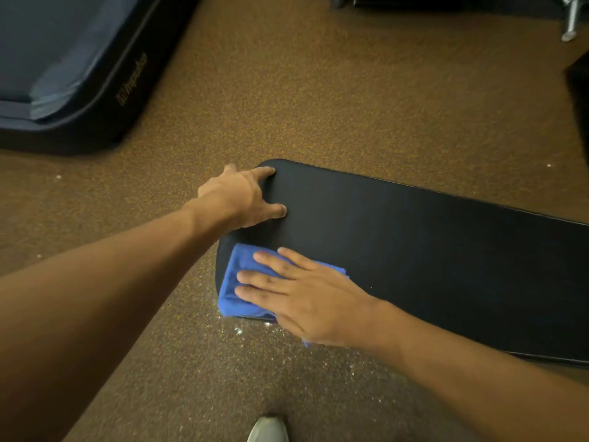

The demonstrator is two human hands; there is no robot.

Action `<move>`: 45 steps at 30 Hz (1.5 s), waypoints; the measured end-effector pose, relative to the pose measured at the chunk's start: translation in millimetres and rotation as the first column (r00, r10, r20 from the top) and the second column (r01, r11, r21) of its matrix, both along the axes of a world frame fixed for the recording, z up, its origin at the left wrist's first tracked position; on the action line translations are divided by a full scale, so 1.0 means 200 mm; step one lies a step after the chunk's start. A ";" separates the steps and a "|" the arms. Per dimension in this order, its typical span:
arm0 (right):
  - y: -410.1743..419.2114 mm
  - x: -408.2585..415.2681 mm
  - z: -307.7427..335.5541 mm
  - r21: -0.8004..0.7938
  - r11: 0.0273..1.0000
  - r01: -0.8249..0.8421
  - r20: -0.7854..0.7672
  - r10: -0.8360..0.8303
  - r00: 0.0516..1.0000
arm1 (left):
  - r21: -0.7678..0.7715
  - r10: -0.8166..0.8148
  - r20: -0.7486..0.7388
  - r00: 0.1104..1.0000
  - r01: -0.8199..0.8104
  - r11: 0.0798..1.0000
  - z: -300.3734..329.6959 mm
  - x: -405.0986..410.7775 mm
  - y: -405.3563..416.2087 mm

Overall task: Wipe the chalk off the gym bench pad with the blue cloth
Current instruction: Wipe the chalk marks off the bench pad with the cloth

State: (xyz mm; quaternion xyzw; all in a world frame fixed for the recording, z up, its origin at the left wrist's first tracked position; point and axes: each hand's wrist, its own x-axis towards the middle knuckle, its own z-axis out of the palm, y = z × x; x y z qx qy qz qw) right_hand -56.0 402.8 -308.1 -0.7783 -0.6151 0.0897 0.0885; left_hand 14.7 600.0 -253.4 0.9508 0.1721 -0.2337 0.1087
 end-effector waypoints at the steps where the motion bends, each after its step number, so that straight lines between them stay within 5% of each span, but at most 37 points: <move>1: 0.05 0.00 0.01 0.009 0.998 0.056 0.006 -0.056 0.998 | 0.005 -0.005 0.008 1.000 0.005 1.000 0.00 0.00 0.00; 4: 0.13 -0.07 0.01 0.043 0.991 0.130 -0.013 -0.130 0.991 | 0.020 -0.026 0.012 1.000 0.025 0.999 0.00 0.00 0.00; 10: -0.16 -0.04 0.00 -0.049 0.998 -0.029 -0.024 0.028 0.999 | 0.013 -0.014 -0.016 1.000 0.014 1.000 0.02 0.00 -0.01; 16: 0.08 0.00 0.03 0.046 0.971 0.235 -0.032 -0.234 0.972 | 0.003 -0.009 -0.010 1.000 0.009 1.000 0.00 0.01 -0.01; 23: -0.23 -0.03 0.03 -0.092 0.996 0.014 -0.038 -0.017 0.999 | 0.001 -0.002 -0.022 1.000 0.002 1.000 0.00 0.00 0.00; 29: -0.11 -0.02 0.03 -0.046 0.969 0.244 -0.035 -0.246 0.969 | 0.012 0.012 -0.005 1.000 -0.012 1.000 -0.01 0.00 0.00; 35: -0.34 -0.04 0.06 -0.123 0.989 0.079 -0.043 -0.085 0.995 | 0.020 0.007 -0.020 1.000 -0.007 1.000 0.00 0.00 -0.01; 41: -0.12 -0.01 0.03 -0.032 0.930 0.367 -0.028 -0.368 0.930 | 0.031 0.008 -0.016 1.000 -0.008 0.999 0.01 -0.01 -0.03; 45: -0.23 -0.14 0.05 -0.066 0.974 0.217 -0.028 -0.219 0.975 | 0.031 0.005 -0.023 1.000 -0.004 1.000 0.02 -0.01 -0.02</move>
